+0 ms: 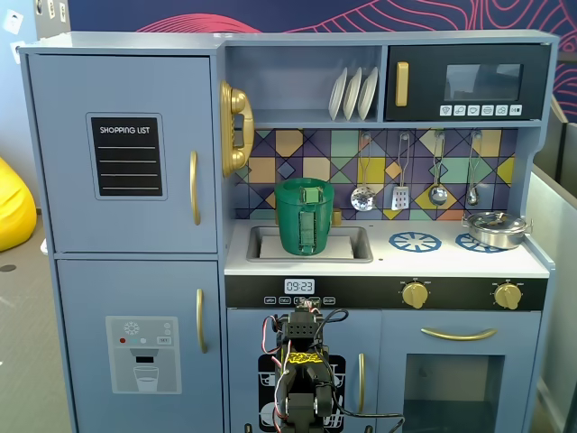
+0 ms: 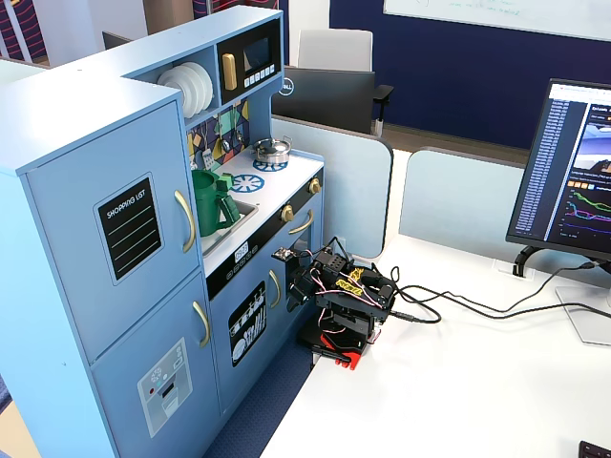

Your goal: Pick up the lid from the counter and put it on the green recipient

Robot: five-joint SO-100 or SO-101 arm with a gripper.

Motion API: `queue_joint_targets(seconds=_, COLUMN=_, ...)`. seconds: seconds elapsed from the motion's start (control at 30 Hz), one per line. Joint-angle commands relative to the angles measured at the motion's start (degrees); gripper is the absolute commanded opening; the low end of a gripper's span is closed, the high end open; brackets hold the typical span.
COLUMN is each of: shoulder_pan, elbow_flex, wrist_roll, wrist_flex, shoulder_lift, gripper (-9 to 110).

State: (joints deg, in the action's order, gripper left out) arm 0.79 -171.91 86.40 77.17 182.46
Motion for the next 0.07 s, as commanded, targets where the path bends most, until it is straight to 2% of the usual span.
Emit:
queue_joint_targets(seconds=0.0, shoulder_pan=-0.62, elbow_flex=0.18, wrist_roll=0.26, wrist_flex=10.63, shoulder_lift=-0.35, gripper=2)
queue_joint_targets(seconds=0.03, shoulder_pan=-0.62, elbow_flex=0.18, wrist_roll=0.26, wrist_flex=10.63, shoulder_lift=-0.35, gripper=2)
